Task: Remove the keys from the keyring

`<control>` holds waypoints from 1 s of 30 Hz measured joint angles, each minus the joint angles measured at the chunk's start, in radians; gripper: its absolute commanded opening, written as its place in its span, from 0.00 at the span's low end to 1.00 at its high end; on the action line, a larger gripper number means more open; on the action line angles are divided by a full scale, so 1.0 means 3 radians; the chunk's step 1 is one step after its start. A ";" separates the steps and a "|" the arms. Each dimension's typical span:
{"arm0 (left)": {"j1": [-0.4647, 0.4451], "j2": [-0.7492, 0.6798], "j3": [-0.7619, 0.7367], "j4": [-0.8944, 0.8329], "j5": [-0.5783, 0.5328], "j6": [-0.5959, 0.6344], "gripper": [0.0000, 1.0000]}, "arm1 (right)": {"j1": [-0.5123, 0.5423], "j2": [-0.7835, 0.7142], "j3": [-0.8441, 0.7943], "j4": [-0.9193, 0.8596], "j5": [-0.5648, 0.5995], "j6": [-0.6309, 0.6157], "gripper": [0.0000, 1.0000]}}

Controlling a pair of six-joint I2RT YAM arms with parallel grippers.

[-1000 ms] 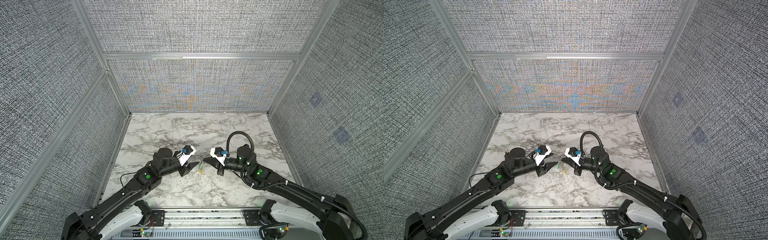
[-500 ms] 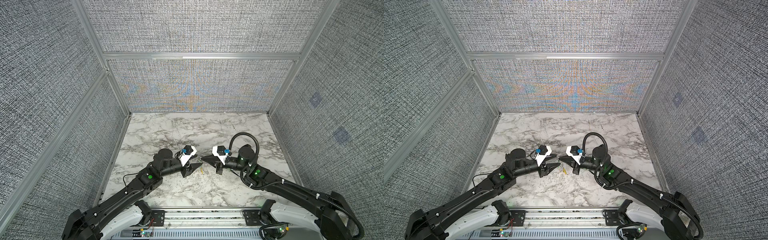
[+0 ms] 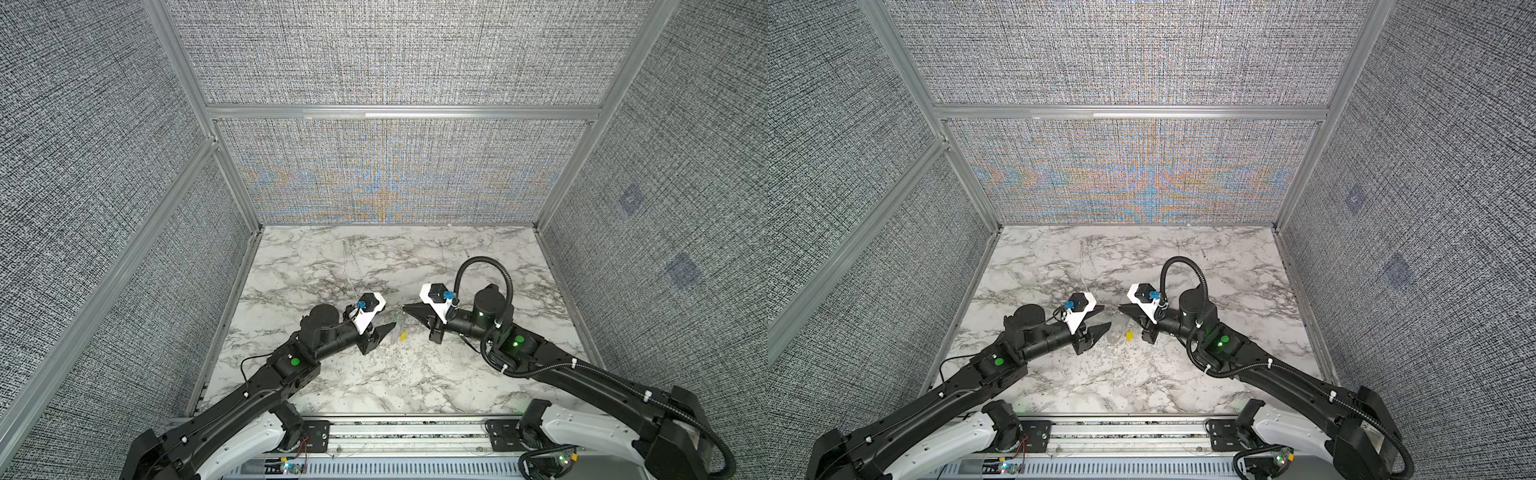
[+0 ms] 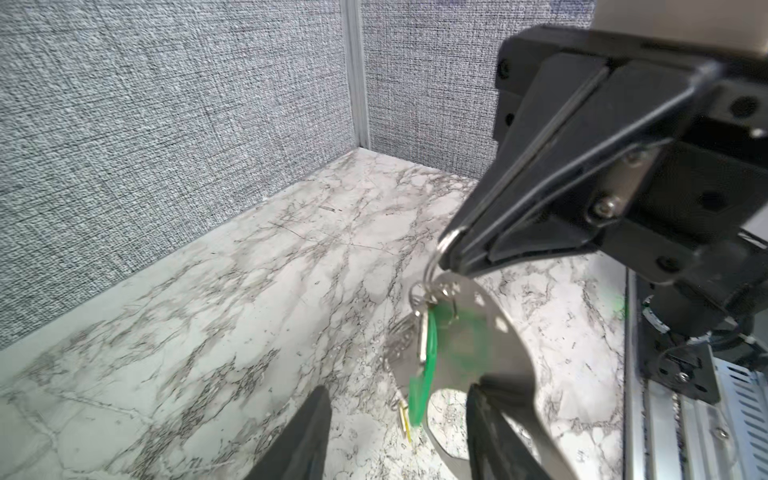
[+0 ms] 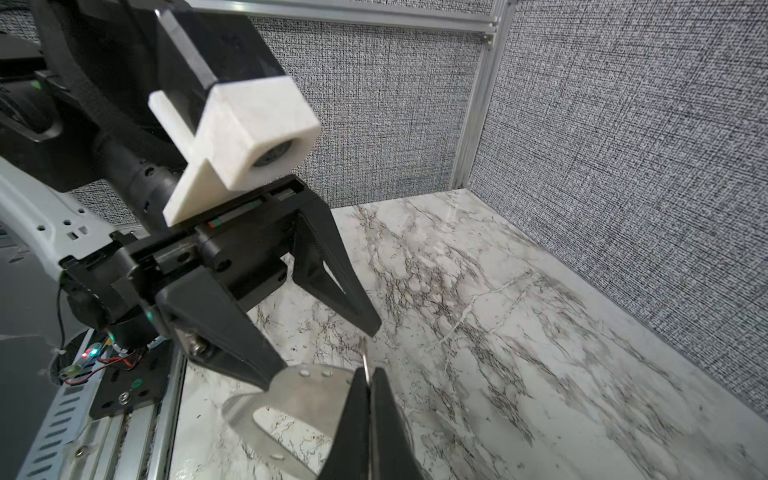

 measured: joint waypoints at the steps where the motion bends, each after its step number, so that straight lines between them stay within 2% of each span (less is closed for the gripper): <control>1: 0.0000 0.0008 -0.0003 0.0028 -0.0039 -0.0001 0.55 | 0.0042 -0.0011 0.0001 -0.0038 0.0102 0.0000 0.00; 9: 0.0000 0.0200 0.0039 0.0257 -0.0142 -0.0060 0.56 | 0.0355 -0.0041 -0.0003 -0.0170 0.0851 -0.0009 0.00; 18: 0.0000 0.0317 0.0067 0.0315 -0.0128 -0.0074 0.55 | 0.0456 -0.0048 -0.0117 -0.0192 0.1264 -0.0127 0.00; 25: 0.0000 0.0350 0.0071 0.0290 -0.0055 -0.0085 0.56 | 0.0451 -0.0120 -0.0333 -0.0069 0.1246 -0.0181 0.00; 30: 0.0000 0.0384 -0.0006 0.0329 0.0043 -0.0100 0.56 | 0.0278 -0.0217 -0.0473 0.0114 0.0837 -0.0191 0.00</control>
